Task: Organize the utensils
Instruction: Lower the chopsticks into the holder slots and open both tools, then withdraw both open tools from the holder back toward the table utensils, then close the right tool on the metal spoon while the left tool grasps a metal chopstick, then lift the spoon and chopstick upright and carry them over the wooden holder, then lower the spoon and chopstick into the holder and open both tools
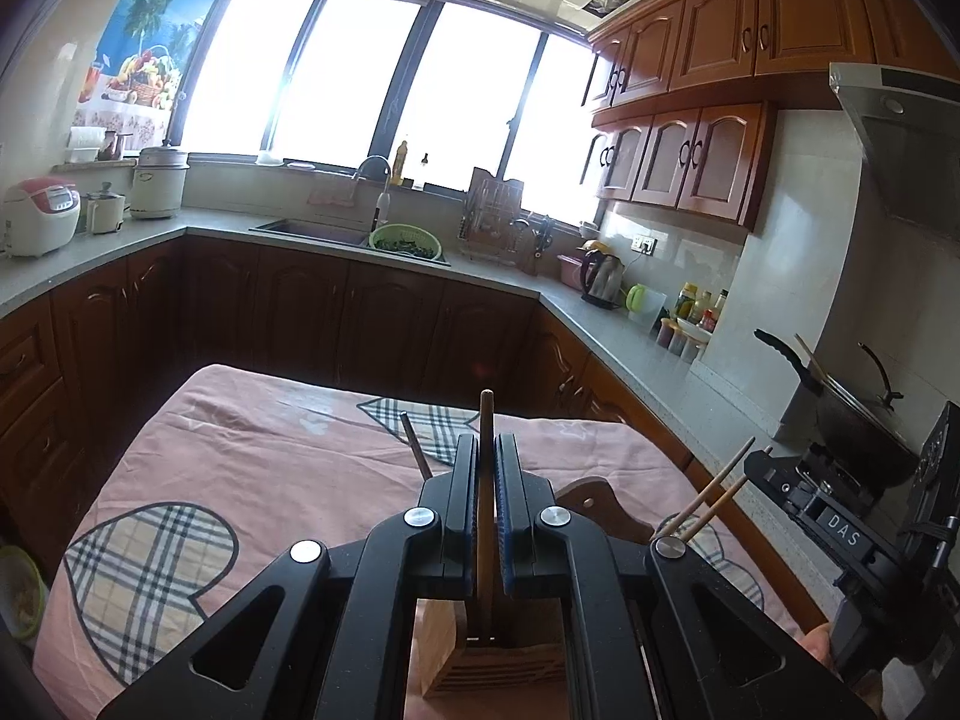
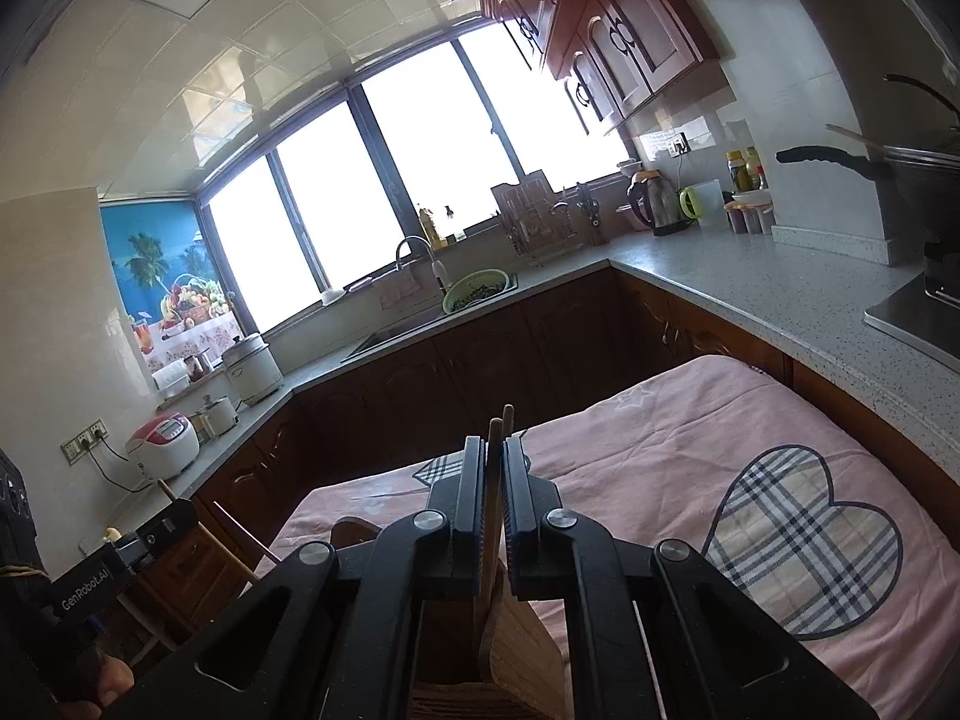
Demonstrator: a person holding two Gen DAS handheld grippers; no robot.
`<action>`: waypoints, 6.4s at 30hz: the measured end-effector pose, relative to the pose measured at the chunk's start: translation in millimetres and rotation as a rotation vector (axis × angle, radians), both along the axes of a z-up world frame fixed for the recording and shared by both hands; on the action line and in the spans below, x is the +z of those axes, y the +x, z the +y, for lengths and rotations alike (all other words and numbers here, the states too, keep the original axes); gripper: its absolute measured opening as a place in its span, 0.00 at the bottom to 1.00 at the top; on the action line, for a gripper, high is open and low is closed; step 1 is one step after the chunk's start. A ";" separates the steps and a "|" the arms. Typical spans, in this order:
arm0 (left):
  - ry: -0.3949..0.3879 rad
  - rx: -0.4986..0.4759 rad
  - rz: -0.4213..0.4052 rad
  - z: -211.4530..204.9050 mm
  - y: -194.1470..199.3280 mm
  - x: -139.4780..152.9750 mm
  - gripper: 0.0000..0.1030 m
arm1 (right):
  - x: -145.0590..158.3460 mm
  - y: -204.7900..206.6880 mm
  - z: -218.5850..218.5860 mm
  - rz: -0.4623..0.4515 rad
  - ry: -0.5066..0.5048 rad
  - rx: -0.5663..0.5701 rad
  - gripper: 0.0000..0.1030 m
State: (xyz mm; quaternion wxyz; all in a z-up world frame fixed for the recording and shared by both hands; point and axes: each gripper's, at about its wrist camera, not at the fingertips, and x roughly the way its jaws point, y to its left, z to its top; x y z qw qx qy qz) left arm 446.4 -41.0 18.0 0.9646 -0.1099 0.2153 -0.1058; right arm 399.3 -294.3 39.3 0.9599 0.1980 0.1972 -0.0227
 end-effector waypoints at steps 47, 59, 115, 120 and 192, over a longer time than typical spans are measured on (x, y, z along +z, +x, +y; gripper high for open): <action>-0.052 0.088 0.156 73.4 -143.9 -10.7 0.93 | -10.7 -118.5 22.5 0.096 0.038 0.102 1.00; -0.026 0.080 0.232 82.2 -187.9 -23.6 0.93 | -32.5 -155.8 47.9 0.149 -0.015 0.129 1.00; 0.235 -0.134 0.528 -0.5 -61.9 -86.1 0.38 | -139.7 -104.8 76.1 0.571 -0.026 0.281 0.12; 0.282 -0.164 0.584 -13.7 -33.7 -104.9 0.34 | -141.1 -100.3 69.4 0.573 0.005 0.284 0.06; -0.115 -0.086 0.077 104.6 -197.7 61.9 0.03 | 11.7 -138.7 52.3 0.134 -0.102 0.205 0.02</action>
